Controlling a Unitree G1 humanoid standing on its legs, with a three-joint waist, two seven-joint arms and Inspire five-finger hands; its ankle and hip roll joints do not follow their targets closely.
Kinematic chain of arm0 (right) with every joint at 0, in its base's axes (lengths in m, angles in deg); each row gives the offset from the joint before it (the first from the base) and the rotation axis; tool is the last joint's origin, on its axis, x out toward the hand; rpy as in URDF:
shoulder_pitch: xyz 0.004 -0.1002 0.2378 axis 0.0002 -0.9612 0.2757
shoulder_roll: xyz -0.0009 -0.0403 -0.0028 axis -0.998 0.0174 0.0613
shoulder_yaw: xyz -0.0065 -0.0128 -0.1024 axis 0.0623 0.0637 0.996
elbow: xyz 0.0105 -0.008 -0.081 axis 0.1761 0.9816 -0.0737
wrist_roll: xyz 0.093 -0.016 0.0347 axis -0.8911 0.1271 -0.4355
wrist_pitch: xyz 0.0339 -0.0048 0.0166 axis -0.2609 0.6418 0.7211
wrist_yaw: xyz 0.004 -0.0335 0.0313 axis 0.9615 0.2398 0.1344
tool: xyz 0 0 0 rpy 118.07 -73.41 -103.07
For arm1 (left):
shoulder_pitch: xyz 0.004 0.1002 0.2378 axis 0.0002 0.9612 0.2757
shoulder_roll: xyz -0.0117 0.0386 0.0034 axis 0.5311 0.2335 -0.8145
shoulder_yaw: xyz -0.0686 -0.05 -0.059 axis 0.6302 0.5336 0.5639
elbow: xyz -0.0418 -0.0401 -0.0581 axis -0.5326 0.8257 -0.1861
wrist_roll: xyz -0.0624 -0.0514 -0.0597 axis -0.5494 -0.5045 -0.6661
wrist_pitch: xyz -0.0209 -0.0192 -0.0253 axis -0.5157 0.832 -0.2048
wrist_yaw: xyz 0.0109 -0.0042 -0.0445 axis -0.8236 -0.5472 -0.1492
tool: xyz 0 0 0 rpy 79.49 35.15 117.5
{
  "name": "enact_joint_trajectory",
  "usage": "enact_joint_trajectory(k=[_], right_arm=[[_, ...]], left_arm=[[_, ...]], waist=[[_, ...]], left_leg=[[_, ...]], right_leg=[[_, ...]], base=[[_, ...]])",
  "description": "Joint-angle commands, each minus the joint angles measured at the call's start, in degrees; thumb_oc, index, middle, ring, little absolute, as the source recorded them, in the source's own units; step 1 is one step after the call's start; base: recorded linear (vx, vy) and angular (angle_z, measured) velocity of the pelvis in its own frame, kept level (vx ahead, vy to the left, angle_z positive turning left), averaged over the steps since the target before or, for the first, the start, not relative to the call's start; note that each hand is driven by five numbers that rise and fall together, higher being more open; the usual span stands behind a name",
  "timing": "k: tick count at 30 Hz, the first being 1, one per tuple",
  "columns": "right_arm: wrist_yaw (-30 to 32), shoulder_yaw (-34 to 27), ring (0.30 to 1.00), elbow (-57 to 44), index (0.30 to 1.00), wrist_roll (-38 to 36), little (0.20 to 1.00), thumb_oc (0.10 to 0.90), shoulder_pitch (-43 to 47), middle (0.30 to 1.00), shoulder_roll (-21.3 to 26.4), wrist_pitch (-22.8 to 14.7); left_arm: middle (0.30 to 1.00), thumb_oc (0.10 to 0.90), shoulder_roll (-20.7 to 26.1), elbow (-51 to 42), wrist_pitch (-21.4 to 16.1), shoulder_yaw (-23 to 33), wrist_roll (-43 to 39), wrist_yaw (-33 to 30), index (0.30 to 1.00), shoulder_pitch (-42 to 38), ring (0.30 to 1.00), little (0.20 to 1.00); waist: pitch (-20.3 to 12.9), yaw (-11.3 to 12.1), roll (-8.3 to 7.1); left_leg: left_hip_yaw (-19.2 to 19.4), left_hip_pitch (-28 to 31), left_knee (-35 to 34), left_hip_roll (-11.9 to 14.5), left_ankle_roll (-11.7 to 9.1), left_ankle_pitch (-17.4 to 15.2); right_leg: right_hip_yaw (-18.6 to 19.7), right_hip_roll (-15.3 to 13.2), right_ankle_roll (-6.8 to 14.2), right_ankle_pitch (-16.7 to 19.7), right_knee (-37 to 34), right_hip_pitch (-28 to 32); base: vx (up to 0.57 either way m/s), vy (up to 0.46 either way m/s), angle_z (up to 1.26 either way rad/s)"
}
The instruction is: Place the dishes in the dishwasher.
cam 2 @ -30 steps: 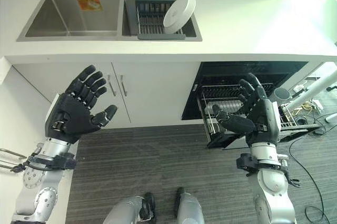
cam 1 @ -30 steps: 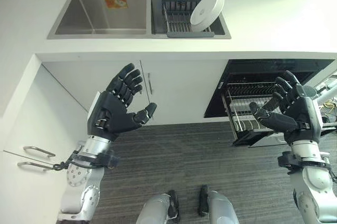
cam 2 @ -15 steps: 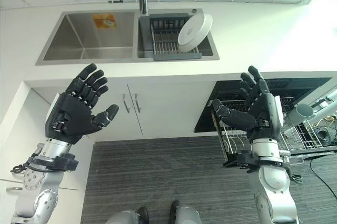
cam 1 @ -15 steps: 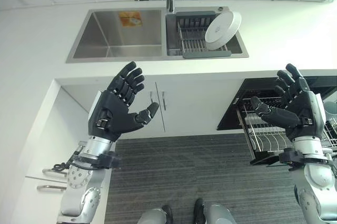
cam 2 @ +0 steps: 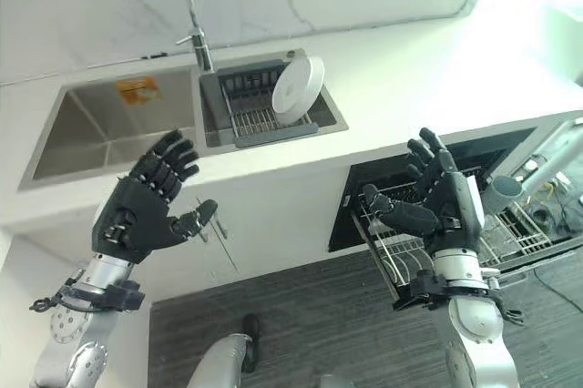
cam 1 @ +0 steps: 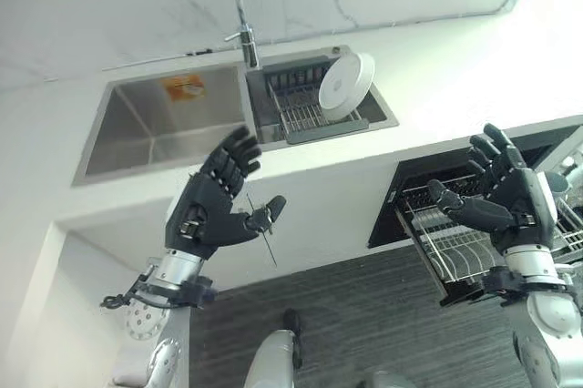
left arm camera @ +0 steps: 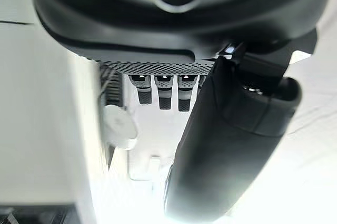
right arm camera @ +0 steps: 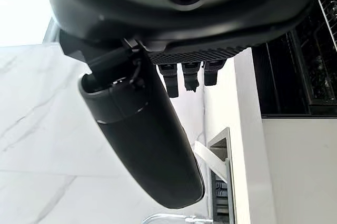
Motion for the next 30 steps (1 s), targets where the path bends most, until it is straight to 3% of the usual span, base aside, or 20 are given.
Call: enact_joint_trajectory(k=[1, 10, 12, 13, 14, 15, 19, 20, 23, 25, 30], right_arm=[[0.21, -2.10, 0.900, -2.72, 0.900, -2.20, 0.900, 0.800, 7.70, 0.900, 0.23, -7.97], [1.18, -2.13, 0.900, -3.44, 0.900, -2.84, 0.900, 0.800, 8.67, 0.900, -1.96, -9.28], [1.22, -1.66, 0.900, -3.46, 0.900, -3.11, 0.900, 0.800, 9.70, 0.900, -2.41, -9.50], [1.18, -1.19, 0.900, -3.52, 0.900, -2.67, 0.900, 0.800, 10.31, 0.900, -2.95, -9.69], [1.02, -0.18, 0.900, -4.05, 0.900, -1.30, 0.900, 0.800, 10.68, 0.900, -3.82, -10.48], [0.44, 0.61, 0.900, -4.01, 0.900, -1.09, 0.900, 0.800, 11.11, 0.900, -4.10, -11.18], [-3.04, 1.61, 0.900, -2.90, 0.900, -4.08, 0.900, 0.800, 12.00, 0.900, -3.86, -12.29], [-3.71, 1.65, 0.900, -2.02, 0.900, -4.10, 0.900, 0.800, 12.59, 0.900, -3.74, -13.70], [-5.53, 1.65, 0.900, -1.20, 0.900, -9.77, 0.900, 0.800, 14.29, 0.900, -4.16, -13.09], [-5.99, 2.10, 0.900, -1.31, 0.900, -10.64, 0.900, 0.800, 14.91, 0.900, -4.64, -12.52], [-8.39, 2.02, 0.900, -2.02, 0.900, -11.11, 0.900, 0.800, 14.79, 0.900, -3.04, -10.33]], left_arm=[[0.900, 0.800, 0.96, -7.41, -6.93, 1.80, 0.79, 0.16, 0.900, -5.31, 0.900, 0.900], [0.900, 0.800, 2.58, -9.06, -7.09, 1.06, 1.48, 3.85, 0.900, -8.53, 0.900, 0.900], [0.900, 0.800, 2.86, -9.50, -7.67, 1.11, 1.36, 4.67, 0.900, -8.97, 0.900, 0.900], [0.900, 0.800, 3.05, -9.91, -7.82, 1.32, 0.97, 5.29, 0.900, -9.01, 0.900, 0.900], [0.900, 0.800, 2.97, -10.50, -7.81, 1.25, 1.46, 6.06, 0.900, -9.15, 0.900, 0.900], [0.900, 0.800, 2.75, -10.44, -7.99, 1.03, 2.26, 6.00, 0.900, -9.26, 0.900, 0.900], [0.900, 0.800, 3.93, -9.57, -7.33, 0.63, 2.38, 4.31, 0.900, -10.78, 0.900, 0.900], [0.900, 0.800, 4.55, -8.75, -7.42, 0.45, 2.29, 4.07, 0.900, -11.65, 0.900, 0.900], [0.900, 0.800, 4.89, -8.28, -6.21, -0.20, 2.67, 3.27, 0.900, -12.60, 0.900, 0.900], [0.900, 0.800, 4.90, -8.41, -5.60, -0.43, 2.99, 2.17, 0.900, -12.54, 0.900, 0.900], [0.900, 0.800, 4.11, -8.73, -5.28, 0.43, 2.04, 0.95, 0.900, -10.37, 0.900, 0.900]], waist=[[-3.66, 1.07, -1.03], [-5.08, 2.68, -3.18], [-5.32, 3.29, -3.33], [-5.41, 3.50, -3.28], [-5.32, 3.12, -2.47], [-5.02, 2.83, -2.08], [-3.82, 2.32, -1.73], [-3.12, 1.91, -2.28], [-2.34, 0.76, -3.71], [-2.06, 0.59, -3.91], [-3.11, 0.64, -4.55]], left_leg=[[-0.71, 2.74, -2.62, 2.95, -1.22, -5.29], [-0.89, 3.85, -2.62, 0.17, 1.75, -7.61], [-1.48, 4.10, -2.62, -0.56, 2.47, -8.02], [-2.31, 4.31, -2.62, -1.14, 3.10, -8.34], [-4.28, 5.71, -2.62, -1.79, 3.99, -9.14], [-4.66, 6.45, -2.62, -1.80, 4.14, -9.42], [-3.21, 7.42, -2.62, -0.55, 3.46, -9.52], [-2.13, 7.84, -2.62, -0.48, 3.33, -9.90], [-0.81, 9.65, -2.62, -0.23, 3.33, -11.85], [-0.38, 10.72, -2.62, 0.28, 3.41, -12.51], [1.86, 11.72, -2.62, 3.15, 2.60, -13.17]], right_leg=[[-7.46, 6.00, -0.69, 2.20, -2.92, -1.20], [-10.87, 2.43, 1.89, 4.10, -2.92, -1.82], [-11.99, 1.90, 2.82, 5.93, -2.92, -1.63], [-12.26, 2.06, 3.46, 8.00, -2.92, -0.95], [-12.16, 3.01, 4.05, 13.88, -0.40, -2.05], [-11.69, 2.92, 3.82, 14.44, 1.91, -3.97], [-13.08, 0.86, 2.91, 14.25, -2.92, -6.84], [-12.11, -1.21, 3.45, 14.35, -2.92, -9.99], [-8.13, -5.08, 6.11, 18.71, -2.92, -17.76], [-7.86, -5.77, 6.39, 19.97, -2.92, -19.92], [-9.22, -4.83, 6.50, 16.65, -2.92, -18.91]], base=[[0.20, 0.115, -0.24], [0.13, 0.102, 0.08], [0.07, 0.100, -0.02], [0.16, 0.163, -0.10], [0.17, 0.172, -0.10], [0.14, 0.130, 0.05], [0.06, -0.069, -0.09], [0.04, -0.241, -0.10], [0.12, -0.364, -0.08], [0.15, -0.276, 0.19], [0.15, -0.311, 0.19]])
